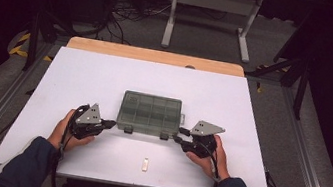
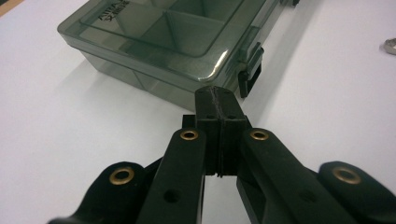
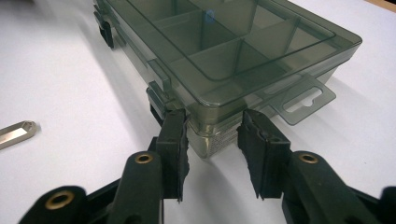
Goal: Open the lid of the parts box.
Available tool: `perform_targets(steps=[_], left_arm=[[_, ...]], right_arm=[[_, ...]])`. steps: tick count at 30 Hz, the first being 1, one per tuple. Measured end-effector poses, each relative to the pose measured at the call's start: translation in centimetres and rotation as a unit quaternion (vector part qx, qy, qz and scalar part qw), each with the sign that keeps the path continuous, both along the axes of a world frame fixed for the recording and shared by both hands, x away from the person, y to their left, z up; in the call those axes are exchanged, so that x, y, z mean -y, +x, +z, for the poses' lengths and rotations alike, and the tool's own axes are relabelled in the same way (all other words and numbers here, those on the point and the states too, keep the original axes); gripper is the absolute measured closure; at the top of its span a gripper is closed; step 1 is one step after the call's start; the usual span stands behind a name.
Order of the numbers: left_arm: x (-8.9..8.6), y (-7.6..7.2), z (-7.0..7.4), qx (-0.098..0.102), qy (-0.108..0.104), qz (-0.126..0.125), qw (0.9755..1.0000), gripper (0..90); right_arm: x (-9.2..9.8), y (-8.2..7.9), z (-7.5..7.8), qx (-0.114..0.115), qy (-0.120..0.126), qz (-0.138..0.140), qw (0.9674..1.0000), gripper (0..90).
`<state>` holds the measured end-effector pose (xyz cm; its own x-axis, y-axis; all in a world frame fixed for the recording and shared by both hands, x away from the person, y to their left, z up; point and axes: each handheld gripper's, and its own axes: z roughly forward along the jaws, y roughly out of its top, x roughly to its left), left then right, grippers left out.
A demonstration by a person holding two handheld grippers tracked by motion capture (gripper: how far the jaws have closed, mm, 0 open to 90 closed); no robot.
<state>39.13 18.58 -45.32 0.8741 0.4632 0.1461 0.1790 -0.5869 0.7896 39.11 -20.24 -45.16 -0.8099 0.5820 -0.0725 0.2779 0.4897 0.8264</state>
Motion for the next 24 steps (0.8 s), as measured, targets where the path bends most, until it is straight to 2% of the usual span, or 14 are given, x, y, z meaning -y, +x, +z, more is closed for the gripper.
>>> perform_targets(steps=[5, 7, 10, 15, 19, 24], left_arm=[[0.12, -0.03, -0.02, 0.001, 0.002, 0.002, 1.0000, 89.0], [0.07, 0.04, -0.05, 0.002, 0.000, 0.012, 0.9999, 82.5], [-0.15, 0.18, -0.08, -0.003, -0.009, 0.016, 0.9998, 81.7], [0.26, 0.29, -0.27, -0.007, -0.001, 0.017, 0.9998, 76.0], [0.15, 0.38, -0.23, -0.014, -0.011, 0.018, 0.9997, 76.1], [0.38, 0.55, -0.46, -0.021, -0.005, 0.018, 0.9996, 74.3]], right_arm=[[0.16, 0.01, 0.08, 0.003, 0.004, -0.004, 1.0000, 63.9], [0.21, 0.05, 0.05, 0.002, 0.006, -0.005, 1.0000, 63.9], [0.28, 0.04, 0.04, 0.002, 0.008, -0.007, 0.9999, 64.0], [0.17, -0.05, 0.05, 0.005, 0.009, -0.003, 0.9999, 63.7], [0.20, -0.08, 0.10, 0.007, 0.015, -0.003, 0.9999, 63.6], [0.10, -0.03, -0.05, 0.005, 0.011, -0.003, 0.9999, 62.0]])
